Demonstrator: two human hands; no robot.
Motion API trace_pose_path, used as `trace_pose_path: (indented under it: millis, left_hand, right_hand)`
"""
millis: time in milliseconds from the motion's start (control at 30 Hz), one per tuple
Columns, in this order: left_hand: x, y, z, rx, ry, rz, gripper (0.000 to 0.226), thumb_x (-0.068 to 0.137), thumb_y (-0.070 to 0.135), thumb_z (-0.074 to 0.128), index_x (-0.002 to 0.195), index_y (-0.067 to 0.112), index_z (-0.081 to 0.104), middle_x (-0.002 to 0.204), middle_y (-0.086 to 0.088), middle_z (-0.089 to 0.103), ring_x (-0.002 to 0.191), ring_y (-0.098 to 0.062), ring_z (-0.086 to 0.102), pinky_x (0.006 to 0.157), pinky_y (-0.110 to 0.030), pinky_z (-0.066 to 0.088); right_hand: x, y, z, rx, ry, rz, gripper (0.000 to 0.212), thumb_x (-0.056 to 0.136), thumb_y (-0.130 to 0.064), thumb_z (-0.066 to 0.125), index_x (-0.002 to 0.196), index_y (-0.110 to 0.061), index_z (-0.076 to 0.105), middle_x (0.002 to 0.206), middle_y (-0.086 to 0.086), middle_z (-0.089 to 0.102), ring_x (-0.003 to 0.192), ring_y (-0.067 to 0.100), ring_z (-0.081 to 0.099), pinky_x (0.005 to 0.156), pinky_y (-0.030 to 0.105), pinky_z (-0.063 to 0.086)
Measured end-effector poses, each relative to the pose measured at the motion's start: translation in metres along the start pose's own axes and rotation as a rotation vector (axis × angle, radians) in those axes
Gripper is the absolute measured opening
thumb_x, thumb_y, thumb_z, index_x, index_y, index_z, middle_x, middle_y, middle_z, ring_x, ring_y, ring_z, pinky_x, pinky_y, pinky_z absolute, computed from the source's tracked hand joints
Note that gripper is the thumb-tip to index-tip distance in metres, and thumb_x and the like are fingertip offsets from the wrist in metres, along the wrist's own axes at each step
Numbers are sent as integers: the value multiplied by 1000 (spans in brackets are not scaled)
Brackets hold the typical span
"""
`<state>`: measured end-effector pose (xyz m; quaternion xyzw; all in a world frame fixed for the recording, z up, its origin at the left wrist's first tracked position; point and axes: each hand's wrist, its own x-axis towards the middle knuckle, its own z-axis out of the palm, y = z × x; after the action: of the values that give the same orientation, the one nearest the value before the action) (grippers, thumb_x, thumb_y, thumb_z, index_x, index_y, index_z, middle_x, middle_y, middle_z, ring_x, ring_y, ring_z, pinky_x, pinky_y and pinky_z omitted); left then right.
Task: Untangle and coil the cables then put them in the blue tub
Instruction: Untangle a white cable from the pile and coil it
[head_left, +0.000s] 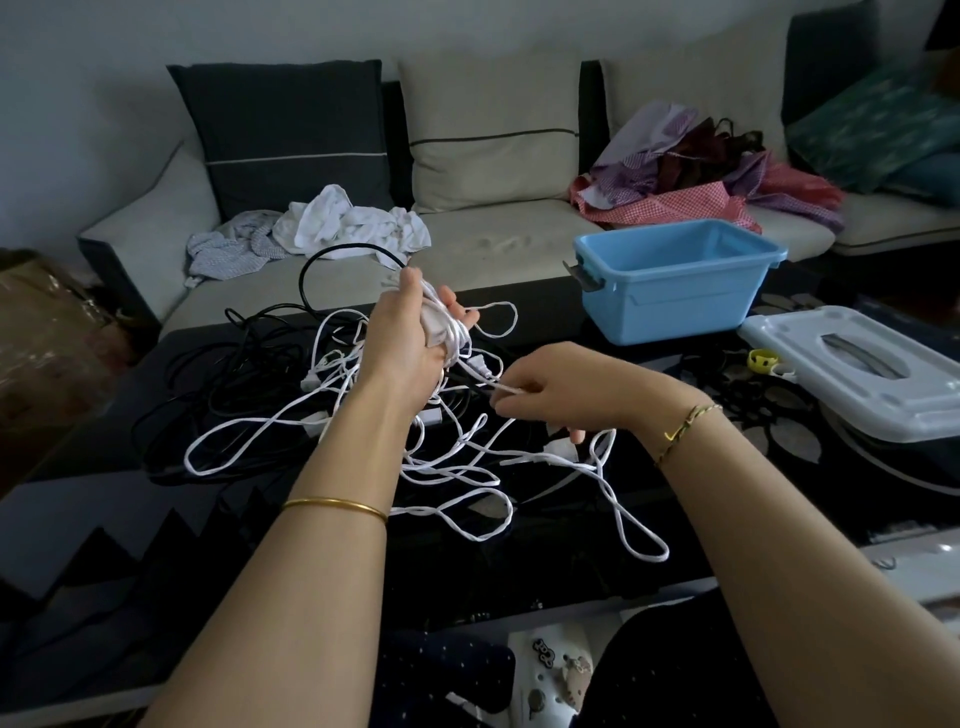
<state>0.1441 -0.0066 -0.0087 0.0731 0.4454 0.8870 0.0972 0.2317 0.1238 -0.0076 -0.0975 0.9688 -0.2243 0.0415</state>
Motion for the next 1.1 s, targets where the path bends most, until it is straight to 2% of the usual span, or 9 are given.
trace_pose_path:
  millis: [67,200,367,467,567,733,833,967,1100]
  left_hand:
    - [0,-5,-1,186,57,80,33,104,26,37,82,6,49,55,-1,56,48,-12,56,85,-46,54]
    - [-4,-14,-8,560,-29,208,21,102,23,43,109,5,51,68,-3,60,59,-14,61,53,-26,52]
    - [-17,-16,7,896,-247,223,14,102,20,42,89,23,48,63,-3,60,53,-16,58,49,-22,48]
    - [-18,-20,10,1025,-343,110,28,102,36,37,90,19,55,55,2,57,46,-16,56,54,-27,47]
    - [-18,-21,11,854,-451,-114,52,102,48,27,117,11,60,48,3,49,40,-13,44,52,-25,45]
    - [-22,-14,19,480,-655,-445,62,100,51,18,111,8,60,43,5,38,34,-6,31,40,-17,34]
    - [-22,-7,20,263,-683,-465,58,100,47,20,113,5,57,41,7,37,31,-2,30,37,-16,33]
    - [-21,-2,21,-13,-656,-413,58,99,46,22,113,1,57,42,7,38,31,-1,33,35,-15,35]
    - [-18,-2,20,-158,-523,-324,56,102,47,21,111,4,55,43,8,39,32,-2,33,38,-14,34]
  right_hand:
    - [-4,-3,-5,-7,107,-33,24,91,-34,58,84,-13,67,71,-2,58,65,13,56,60,31,49]
    - [-8,-5,-15,61,383,-64,13,84,-28,65,72,-22,65,65,-7,57,64,8,51,65,32,46]
    - [-8,1,-20,85,539,-82,8,84,-22,63,83,-21,71,78,-5,66,76,14,60,72,37,51]
    - [-7,11,-27,159,654,-92,8,85,-17,64,88,-14,72,83,-3,69,77,7,60,71,22,47]
    - [-7,22,-30,274,770,-72,9,86,-12,66,90,-9,73,78,-10,64,69,-9,55,67,8,41]
    - [-2,34,-23,368,862,-7,13,88,-14,63,93,-9,74,75,-17,64,72,0,59,71,15,46]
    - [2,43,-15,430,839,28,13,90,-13,60,85,-14,72,51,-26,56,54,-7,53,58,12,39]
    - [5,42,-3,478,656,85,29,94,-18,56,68,-31,61,62,-7,59,43,1,47,47,16,43]
    - [8,26,5,430,472,49,33,97,-12,48,66,-20,58,66,5,60,40,2,51,45,13,41]
